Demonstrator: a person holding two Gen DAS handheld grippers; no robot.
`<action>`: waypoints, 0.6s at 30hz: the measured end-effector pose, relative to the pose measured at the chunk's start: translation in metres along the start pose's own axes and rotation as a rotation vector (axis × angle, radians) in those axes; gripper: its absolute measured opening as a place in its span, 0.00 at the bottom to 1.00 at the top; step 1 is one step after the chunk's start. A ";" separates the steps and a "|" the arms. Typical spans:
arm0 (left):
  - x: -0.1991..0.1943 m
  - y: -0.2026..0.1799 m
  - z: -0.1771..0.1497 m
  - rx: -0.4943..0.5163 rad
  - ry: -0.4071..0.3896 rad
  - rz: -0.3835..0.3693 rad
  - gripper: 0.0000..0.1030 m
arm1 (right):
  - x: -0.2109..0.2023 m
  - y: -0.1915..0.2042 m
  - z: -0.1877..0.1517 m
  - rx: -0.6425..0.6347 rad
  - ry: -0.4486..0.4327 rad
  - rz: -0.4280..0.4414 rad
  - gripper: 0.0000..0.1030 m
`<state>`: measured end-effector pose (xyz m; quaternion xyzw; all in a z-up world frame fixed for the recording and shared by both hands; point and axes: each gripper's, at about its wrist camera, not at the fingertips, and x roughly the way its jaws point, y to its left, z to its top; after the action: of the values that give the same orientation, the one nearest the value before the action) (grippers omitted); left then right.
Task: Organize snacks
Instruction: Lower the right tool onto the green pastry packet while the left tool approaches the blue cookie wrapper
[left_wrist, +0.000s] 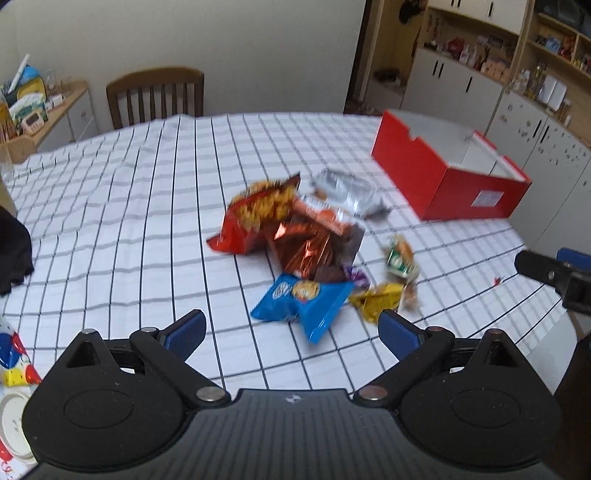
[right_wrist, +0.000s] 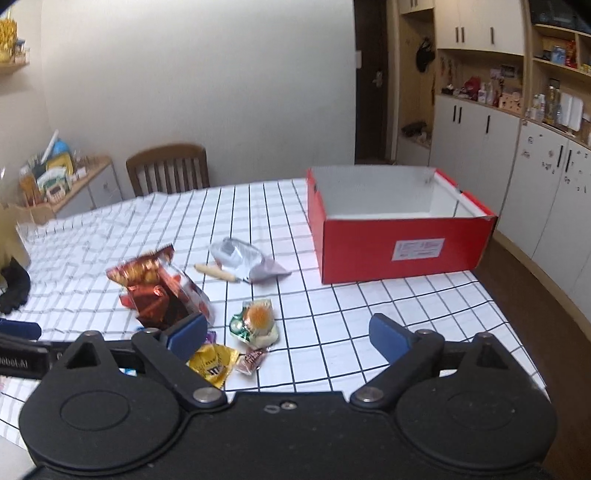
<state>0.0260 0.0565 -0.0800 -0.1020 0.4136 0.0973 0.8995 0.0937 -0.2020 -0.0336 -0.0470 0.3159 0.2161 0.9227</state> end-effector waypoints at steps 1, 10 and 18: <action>0.006 0.001 -0.001 -0.002 0.013 0.000 0.97 | 0.006 0.001 0.001 -0.007 0.009 0.008 0.89; 0.051 -0.002 0.009 0.015 0.058 -0.005 0.97 | 0.078 0.008 0.021 -0.039 0.121 0.074 0.79; 0.088 0.004 0.022 -0.019 0.128 -0.054 0.97 | 0.136 0.013 0.020 -0.028 0.253 0.116 0.69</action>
<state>0.0971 0.0737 -0.1341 -0.1278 0.4664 0.0701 0.8725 0.1957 -0.1353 -0.0987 -0.0686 0.4287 0.2657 0.8608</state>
